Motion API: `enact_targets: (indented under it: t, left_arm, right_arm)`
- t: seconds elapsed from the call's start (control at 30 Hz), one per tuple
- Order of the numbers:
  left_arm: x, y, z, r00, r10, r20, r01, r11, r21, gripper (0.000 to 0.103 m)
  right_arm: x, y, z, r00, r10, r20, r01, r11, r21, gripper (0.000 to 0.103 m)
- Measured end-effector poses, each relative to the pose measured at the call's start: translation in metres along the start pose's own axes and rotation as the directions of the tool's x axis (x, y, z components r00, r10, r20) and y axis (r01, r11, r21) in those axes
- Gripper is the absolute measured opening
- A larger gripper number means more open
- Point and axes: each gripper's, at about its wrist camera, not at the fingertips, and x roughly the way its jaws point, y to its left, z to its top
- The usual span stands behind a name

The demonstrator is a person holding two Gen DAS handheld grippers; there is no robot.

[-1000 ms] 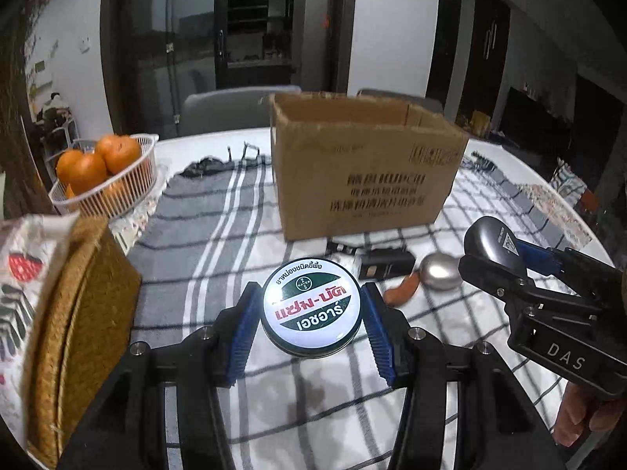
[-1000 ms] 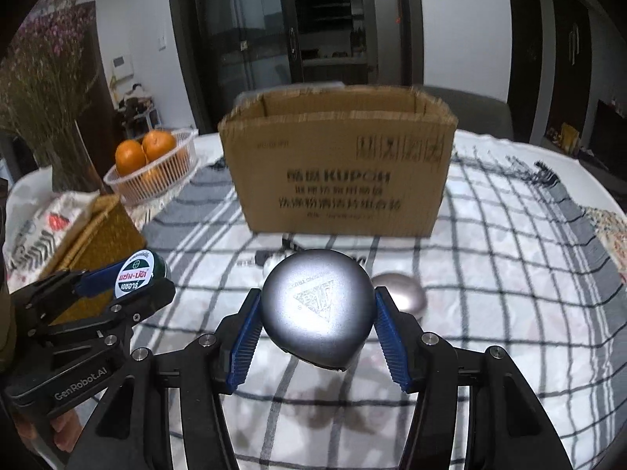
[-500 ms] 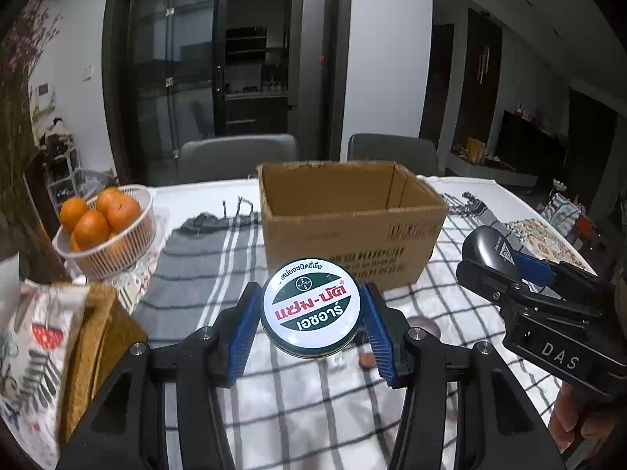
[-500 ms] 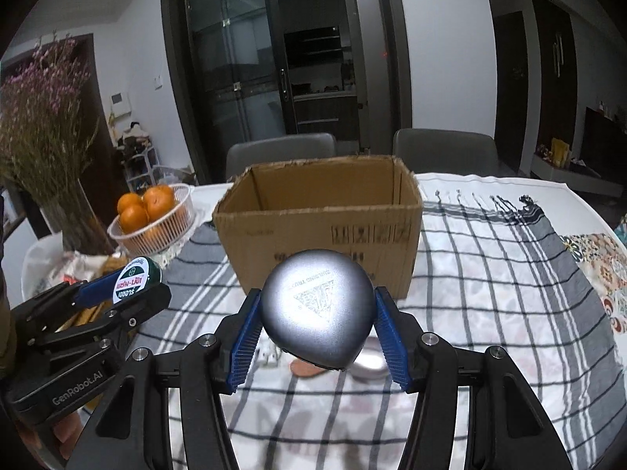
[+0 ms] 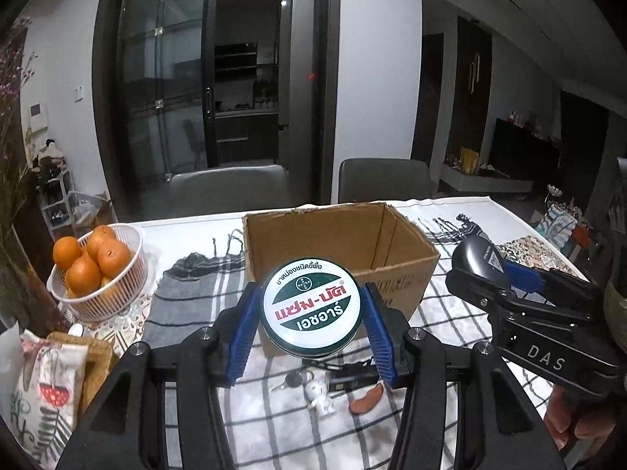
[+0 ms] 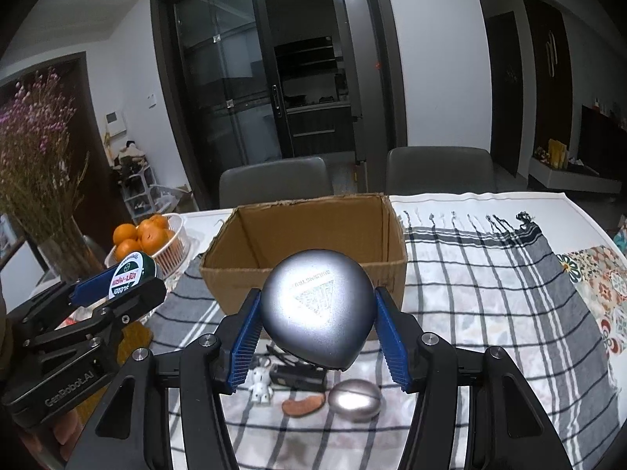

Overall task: Organize rigid objects
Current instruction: 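Lift the tin and grey case and carry both toward the box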

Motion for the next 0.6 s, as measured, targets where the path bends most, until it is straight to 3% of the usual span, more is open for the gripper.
enact_targets:
  t: [0.6]
  left_arm:
    - [0.048, 0.005, 0.049, 0.996, -0.043, -0.075, 0.043, 0.999, 0.0, 0.051]
  right_arm:
    - [0.038, -0.008, 0.051, 0.999, 0.002, -0.036, -0.003, 1.0, -0.022, 0.057]
